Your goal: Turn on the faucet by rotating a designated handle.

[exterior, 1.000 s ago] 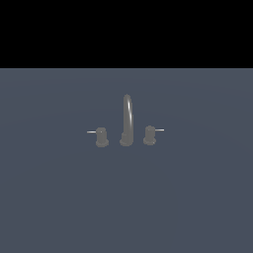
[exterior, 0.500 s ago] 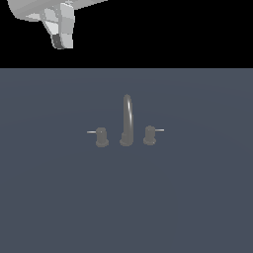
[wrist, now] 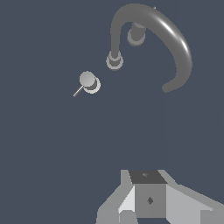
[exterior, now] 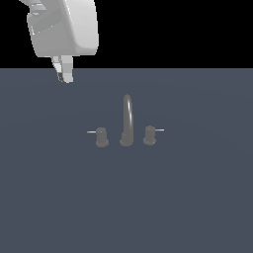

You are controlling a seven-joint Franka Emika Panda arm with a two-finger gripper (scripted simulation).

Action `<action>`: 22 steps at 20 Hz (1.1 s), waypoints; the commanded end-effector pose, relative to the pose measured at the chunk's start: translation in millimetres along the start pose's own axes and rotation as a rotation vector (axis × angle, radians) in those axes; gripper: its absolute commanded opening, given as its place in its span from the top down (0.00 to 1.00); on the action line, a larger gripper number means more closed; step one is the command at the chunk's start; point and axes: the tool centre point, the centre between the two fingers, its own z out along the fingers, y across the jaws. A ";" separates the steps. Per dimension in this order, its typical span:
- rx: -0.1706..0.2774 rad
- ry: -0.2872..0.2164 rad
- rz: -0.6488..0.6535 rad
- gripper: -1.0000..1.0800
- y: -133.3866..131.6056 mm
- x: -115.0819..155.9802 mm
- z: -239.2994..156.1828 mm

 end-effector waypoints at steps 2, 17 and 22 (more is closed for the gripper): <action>0.002 -0.002 0.063 1.00 -14.7 5.8 18.3; -0.001 -0.004 0.310 1.00 -66.8 40.0 91.3; -0.004 -0.003 0.403 1.00 -83.2 56.5 118.7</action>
